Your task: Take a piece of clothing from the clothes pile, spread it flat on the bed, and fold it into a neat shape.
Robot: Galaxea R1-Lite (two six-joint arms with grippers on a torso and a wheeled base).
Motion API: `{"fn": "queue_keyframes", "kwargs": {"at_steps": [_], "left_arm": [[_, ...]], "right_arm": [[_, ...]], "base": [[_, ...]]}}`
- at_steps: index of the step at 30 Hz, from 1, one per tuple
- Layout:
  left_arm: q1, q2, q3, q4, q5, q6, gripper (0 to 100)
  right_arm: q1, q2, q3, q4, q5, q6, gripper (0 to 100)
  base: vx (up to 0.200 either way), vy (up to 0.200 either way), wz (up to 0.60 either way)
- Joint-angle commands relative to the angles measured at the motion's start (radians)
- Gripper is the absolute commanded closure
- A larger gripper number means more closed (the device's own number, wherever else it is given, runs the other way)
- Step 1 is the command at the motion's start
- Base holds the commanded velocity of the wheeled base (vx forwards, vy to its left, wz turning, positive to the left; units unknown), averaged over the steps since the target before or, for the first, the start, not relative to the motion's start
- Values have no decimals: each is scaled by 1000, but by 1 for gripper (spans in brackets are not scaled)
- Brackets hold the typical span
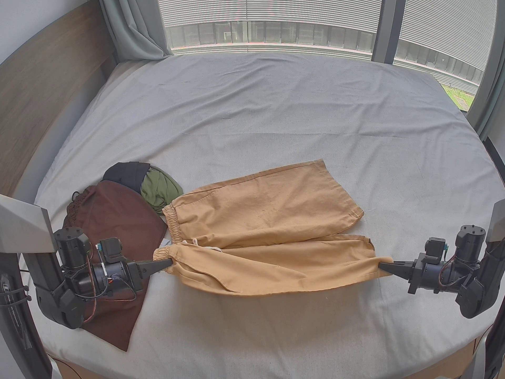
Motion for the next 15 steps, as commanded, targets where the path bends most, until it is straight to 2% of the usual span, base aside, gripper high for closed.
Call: {"fn": "queue_keyframes", "kwargs": {"at_steps": [1,15], "left_arm": [[0,-17,-3,-2,0,-1,100],[14,-20,-18,-2,0,-4,100]], "right_arm": [[10,-43,-10,-2,-1,23,100],[13,-115,-31,-2,-1,67,100]], "base": [[0,0,0],[0,0,0]]}}
